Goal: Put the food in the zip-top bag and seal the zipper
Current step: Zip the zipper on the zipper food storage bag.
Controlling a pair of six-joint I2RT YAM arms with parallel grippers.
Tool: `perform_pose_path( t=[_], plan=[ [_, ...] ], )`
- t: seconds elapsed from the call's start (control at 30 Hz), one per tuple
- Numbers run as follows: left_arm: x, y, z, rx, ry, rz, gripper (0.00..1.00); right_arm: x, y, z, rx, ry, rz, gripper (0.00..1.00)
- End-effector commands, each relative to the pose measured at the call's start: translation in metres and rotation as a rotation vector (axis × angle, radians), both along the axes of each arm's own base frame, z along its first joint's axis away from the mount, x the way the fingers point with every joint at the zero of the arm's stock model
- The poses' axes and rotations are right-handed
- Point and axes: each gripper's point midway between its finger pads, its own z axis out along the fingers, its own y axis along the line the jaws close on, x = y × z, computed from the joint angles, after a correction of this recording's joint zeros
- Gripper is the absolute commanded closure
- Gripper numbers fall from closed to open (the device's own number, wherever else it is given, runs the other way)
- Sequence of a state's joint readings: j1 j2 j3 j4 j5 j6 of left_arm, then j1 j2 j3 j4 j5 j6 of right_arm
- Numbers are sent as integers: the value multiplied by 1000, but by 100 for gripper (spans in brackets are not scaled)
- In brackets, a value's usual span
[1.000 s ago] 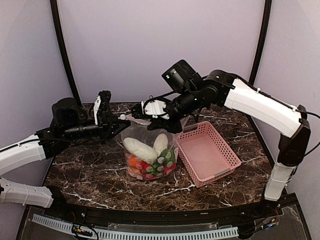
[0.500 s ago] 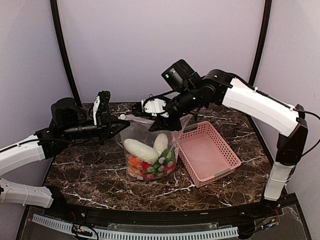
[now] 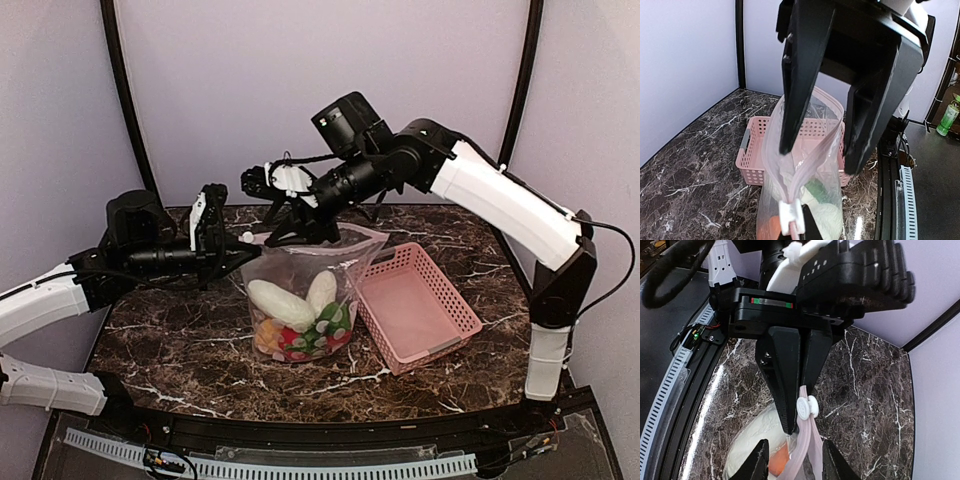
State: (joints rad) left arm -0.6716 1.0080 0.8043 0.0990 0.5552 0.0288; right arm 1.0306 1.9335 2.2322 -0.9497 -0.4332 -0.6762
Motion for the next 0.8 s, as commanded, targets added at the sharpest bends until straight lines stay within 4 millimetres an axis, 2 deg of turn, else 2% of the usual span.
perform_pose_path(
  t=[0.0,0.17,0.47,0.77],
  plan=[
    [-2,0,7,50,-56,-13,99,-7,18,-7,13,88,26,66],
    [-4,1,10,50,-72,-14,99,-12,26,-6,28,127,47,66],
    [-7,-2,11,50,-78,-37,99,-8,31,-3,47,129,34,67],
    [-10,-2,13,44,-79,-48,99,-4,36,-9,41,136,26,67]
  ],
)
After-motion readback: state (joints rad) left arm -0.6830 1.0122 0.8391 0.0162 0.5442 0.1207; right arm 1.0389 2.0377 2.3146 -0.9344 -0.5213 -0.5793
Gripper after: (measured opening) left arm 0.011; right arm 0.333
